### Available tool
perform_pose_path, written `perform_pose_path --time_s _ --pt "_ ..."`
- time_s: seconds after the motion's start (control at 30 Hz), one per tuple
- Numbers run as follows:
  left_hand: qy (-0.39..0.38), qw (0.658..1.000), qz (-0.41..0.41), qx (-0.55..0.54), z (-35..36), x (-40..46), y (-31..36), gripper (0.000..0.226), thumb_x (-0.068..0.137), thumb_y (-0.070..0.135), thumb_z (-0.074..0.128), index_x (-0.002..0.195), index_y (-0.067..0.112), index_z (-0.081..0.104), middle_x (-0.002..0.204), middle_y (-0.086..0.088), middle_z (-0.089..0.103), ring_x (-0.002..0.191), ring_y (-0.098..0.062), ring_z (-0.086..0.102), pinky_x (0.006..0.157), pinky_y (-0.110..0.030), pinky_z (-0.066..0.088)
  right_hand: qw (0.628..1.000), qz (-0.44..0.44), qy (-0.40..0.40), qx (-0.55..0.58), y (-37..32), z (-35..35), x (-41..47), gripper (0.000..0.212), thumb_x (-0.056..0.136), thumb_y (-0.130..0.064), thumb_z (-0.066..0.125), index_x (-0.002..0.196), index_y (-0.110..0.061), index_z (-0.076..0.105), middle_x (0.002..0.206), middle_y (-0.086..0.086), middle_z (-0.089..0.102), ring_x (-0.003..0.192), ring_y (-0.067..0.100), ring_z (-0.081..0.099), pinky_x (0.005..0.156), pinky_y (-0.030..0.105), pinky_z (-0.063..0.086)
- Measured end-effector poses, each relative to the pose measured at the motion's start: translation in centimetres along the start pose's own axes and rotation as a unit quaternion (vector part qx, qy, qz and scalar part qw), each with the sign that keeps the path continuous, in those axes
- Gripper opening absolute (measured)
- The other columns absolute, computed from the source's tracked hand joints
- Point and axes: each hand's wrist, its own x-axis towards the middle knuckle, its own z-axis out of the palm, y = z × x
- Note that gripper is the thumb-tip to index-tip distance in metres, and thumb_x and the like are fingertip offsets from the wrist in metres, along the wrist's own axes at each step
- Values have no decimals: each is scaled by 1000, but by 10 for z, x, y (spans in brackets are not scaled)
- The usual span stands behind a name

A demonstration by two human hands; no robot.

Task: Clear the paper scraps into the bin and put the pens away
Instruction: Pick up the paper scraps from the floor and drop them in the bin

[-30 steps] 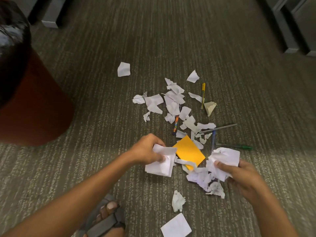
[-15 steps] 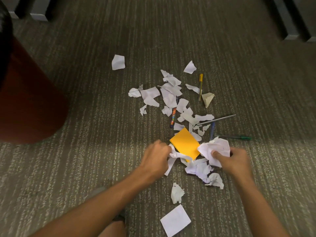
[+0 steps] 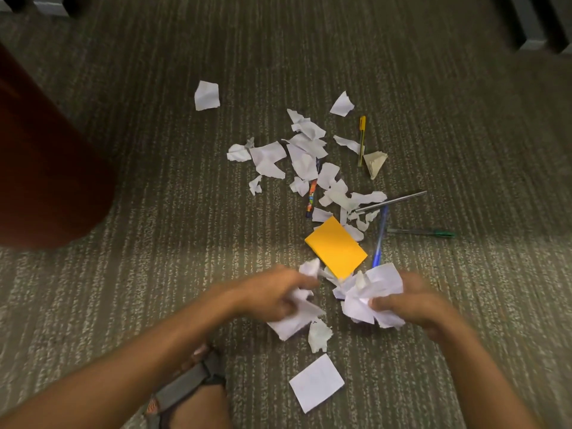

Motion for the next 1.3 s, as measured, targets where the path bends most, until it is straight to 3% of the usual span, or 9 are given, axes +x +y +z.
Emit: perform_pose_path --time_s 0.17,0.3,0.4,0.5,0.73,0.87,0.97,1.1,1.3 --pt "-32 972 106 206 41 10 17 52 87 -4 51 136 7 42 111 -14 57 100 -29 56 84 -45 52 984 -38 114 -131 4 28 -1 57 64 -17 83 118 -15 62 108 11 68 100 31 63 86 37 52" --pt "-37 945 146 291 50 12 23 31 93 0 49 123 0 51 105 -14 54 91 -32 58 71 -39 50 960 -79 180 -200 4 47 -12 49 68 -28 80 115 -18 65 105 10 71 95 30 65 68 25 44" --pt "-41 932 152 327 56 12 25 21 94 5 48 109 -5 60 103 -16 53 93 -34 58 73 -45 54 953 -94 198 -211 7 53 -14 41 73 -27 77 111 -12 70 100 14 72 93 33 66 71 33 50" --pt "-17 931 155 330 63 15 25 22 96 6 45 104 -7 61 101 -16 54 97 -32 54 79 -45 51 954 -78 205 -206 9 50 -14 38 75 -30 78 104 -6 72 97 16 71 82 30 62 62 27 40" --pt "25 954 153 256 58 8 15 23 100 17 42 103 1 58 110 -8 49 96 -19 46 85 -41 47 984 27 139 -104 4 6 -5 61 66 -33 87 108 2 59 102 16 62 85 27 57 56 31 43" --pt "85 975 130 156 32 -2 9 36 96 33 43 108 6 63 128 -7 46 116 -15 44 100 -27 44 993 29 96 62 1 -25 0 48 67 -8 86 109 5 65 98 20 71 85 33 69 78 49 58" --pt "115 985 87 100 10 -2 2 27 96 24 51 114 7 63 141 -2 40 128 -7 37 108 -17 34 985 23 58 163 -2 -38 0 44 68 3 81 109 5 64 98 20 72 83 32 71 70 43 59" --pt "145 985 51 83 -8 5 -5 16 93 16 57 105 8 65 143 -3 41 125 -10 44 100 -12 32 963 6 -3 270 -4 -46 3 55 66 1 78 118 2 61 111 22 71 97 37 70 75 44 59" --pt "116 978 23 172 16 24 4 15 90 14 58 97 5 69 148 -9 37 132 -24 38 105 -40 41 928 19 -48 368 -3 -57 -1 56 64 2 74 118 -3 63 105 18 74 82 25 75 55 28 58"
